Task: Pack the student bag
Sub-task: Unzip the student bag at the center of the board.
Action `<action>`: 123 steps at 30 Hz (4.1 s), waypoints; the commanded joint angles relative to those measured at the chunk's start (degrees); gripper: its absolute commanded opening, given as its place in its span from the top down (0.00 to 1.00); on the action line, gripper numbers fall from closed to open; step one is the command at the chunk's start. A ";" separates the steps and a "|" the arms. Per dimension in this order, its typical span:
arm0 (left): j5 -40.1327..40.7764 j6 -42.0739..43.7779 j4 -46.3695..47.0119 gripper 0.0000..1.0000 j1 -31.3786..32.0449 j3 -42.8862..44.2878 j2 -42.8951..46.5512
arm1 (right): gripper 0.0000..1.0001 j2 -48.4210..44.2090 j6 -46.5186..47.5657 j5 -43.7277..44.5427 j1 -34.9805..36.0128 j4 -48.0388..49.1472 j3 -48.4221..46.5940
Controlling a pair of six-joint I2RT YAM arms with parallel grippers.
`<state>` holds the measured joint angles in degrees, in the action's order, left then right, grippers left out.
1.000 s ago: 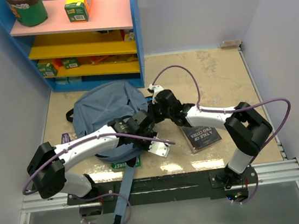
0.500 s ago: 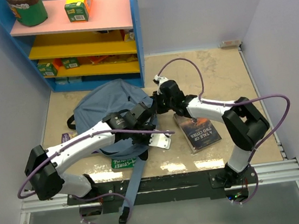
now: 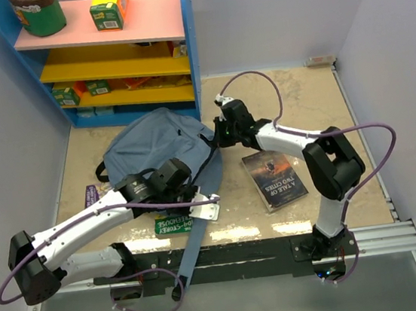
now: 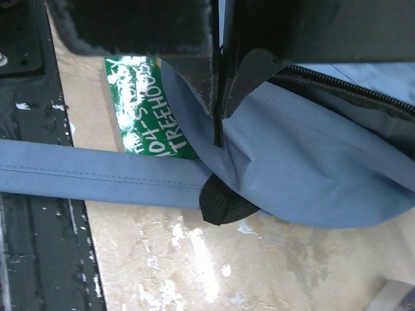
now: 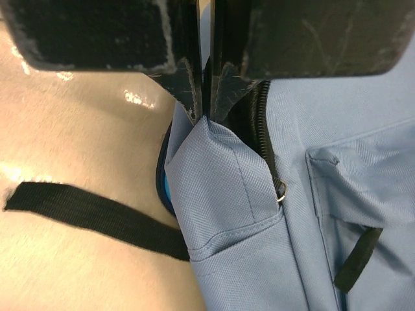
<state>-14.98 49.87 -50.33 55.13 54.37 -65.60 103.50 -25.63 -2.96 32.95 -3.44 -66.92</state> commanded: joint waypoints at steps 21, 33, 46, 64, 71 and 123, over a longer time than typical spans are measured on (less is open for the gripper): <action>0.83 -9.44 1.37 1.00 0.59 0.38 0.13 | 0.37 -24.66 -12.51 6.83 8.00 1.51 11.63; 0.74 -9.00 0.76 1.00 0.59 1.97 -0.67 | 0.37 -29.49 -17.35 7.52 17.06 -6.48 13.39; 0.83 -8.21 0.93 1.00 0.59 5.74 -3.74 | 0.38 -25.46 -17.87 4.55 17.76 -3.86 15.14; -0.05 -9.00 1.64 1.00 0.59 8.56 -6.03 | 1.00 -21.06 -19.21 10.86 16.72 3.88 15.07; 0.83 -9.52 -3.36 1.00 0.50 7.95 -5.77 | 1.00 -20.01 -12.09 11.57 5.29 3.62 12.25; 4.52 -34.30 15.18 0.00 -12.49 7.50 -4.36 | 1.00 -18.95 -13.92 3.05 11.70 5.38 -0.94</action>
<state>0.27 21.21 -34.89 46.17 58.65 -68.25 86.91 -37.67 0.58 43.90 -1.23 -65.14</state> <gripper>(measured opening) 0.987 0.029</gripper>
